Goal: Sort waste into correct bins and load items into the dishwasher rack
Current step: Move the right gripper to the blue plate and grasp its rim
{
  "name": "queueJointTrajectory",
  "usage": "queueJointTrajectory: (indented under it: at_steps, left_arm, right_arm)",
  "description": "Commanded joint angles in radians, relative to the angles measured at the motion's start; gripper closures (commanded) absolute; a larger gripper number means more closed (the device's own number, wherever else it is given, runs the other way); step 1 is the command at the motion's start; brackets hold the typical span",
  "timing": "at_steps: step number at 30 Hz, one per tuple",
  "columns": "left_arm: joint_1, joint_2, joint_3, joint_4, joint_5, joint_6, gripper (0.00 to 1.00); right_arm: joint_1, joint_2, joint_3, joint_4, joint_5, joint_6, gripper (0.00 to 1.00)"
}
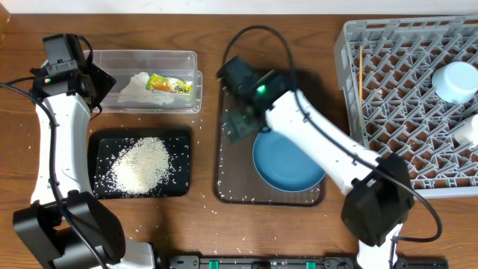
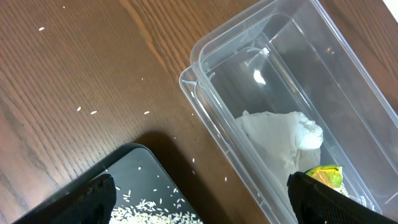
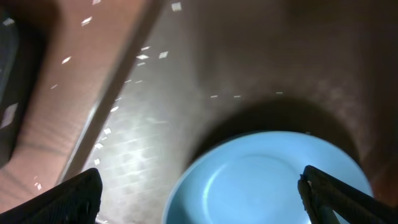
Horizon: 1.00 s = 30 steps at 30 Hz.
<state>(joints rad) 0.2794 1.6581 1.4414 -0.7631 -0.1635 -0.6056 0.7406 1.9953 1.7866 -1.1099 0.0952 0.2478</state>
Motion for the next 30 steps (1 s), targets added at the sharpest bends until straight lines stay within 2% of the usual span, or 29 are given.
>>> queueJointTrajectory:
  at_steps: [1, 6, 8, 13, 21, 25, 27, 30]
  left_arm:
    - [0.001, -0.016, 0.006, -0.006, -0.002, 0.002, 0.09]
    - [0.001, -0.016, 0.006, -0.006, -0.002, 0.002, 0.09]
    - [0.001, -0.016, 0.006, -0.006, -0.002, 0.002, 0.09]
    - [0.001, -0.016, 0.006, -0.006, -0.002, 0.002, 0.09]
    - [0.001, -0.016, 0.006, -0.006, -0.002, 0.002, 0.09]
    - [0.001, -0.016, 0.006, -0.006, -0.002, 0.002, 0.09]
    - [0.001, -0.016, 0.006, -0.006, -0.002, 0.002, 0.09]
    - [0.001, -0.016, 0.006, -0.006, -0.002, 0.002, 0.09]
  right_arm:
    - [0.043, 0.032, -0.011, -0.011, 0.061, 0.063, 0.01]
    - [0.072, 0.056, -0.073, -0.023, 0.061, 0.188, 0.04]
    - [0.074, 0.059, -0.114, -0.021, 0.060, 0.228, 0.12]
    - [0.074, 0.059, -0.204, -0.023, 0.029, 0.261, 0.21]
    - [0.077, 0.060, -0.325, 0.038, -0.050, 0.264, 0.44]
    - [0.086, 0.060, -0.345, 0.070, -0.051, 0.264, 0.66]
    - [0.092, 0.060, -0.344, 0.082, -0.050, 0.264, 0.72]
    - [0.090, 0.060, -0.323, 0.077, -0.051, 0.248, 0.76]
